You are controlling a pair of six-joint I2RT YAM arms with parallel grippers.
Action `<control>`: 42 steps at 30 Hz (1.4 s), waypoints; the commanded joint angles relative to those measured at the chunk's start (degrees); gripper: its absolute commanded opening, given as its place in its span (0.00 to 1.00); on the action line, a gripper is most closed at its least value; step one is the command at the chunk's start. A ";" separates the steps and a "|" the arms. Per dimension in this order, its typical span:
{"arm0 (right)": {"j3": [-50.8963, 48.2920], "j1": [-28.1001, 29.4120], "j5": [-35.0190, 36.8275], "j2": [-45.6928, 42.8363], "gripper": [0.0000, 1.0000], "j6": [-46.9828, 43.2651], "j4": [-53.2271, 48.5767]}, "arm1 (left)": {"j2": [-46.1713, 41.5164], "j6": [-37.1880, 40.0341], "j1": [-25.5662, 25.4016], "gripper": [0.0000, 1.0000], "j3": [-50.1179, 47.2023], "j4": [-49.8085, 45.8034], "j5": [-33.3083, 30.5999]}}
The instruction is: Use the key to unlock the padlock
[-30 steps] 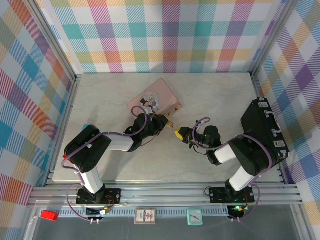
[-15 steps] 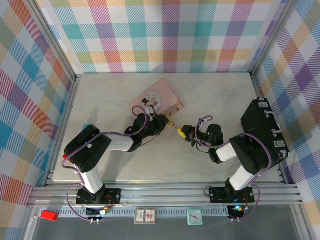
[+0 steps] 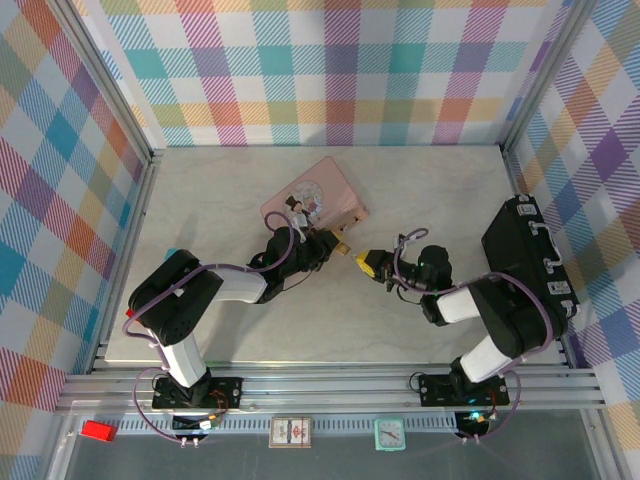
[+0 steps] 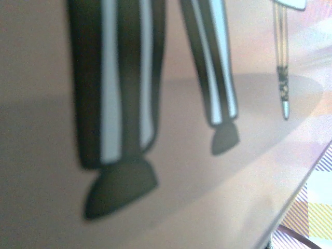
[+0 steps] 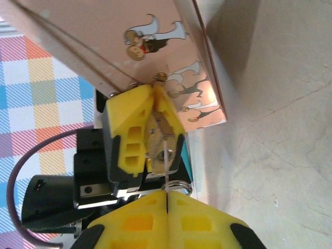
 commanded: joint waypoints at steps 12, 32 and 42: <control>2.96 -0.60 -4.29 -12.98 0.00 -11.11 -19.87 | -1.72 -7.19 0.75 0.05 -0.54 1.74 6.23; 4.55 -0.61 -7.37 -6.86 0.00 -11.01 -15.79 | -1.62 -8.49 0.75 0.05 -0.84 4.26 7.85; 6.19 -0.63 -7.17 -4.73 0.00 -11.97 -16.39 | -1.17 -8.68 0.75 0.05 -1.57 5.70 8.26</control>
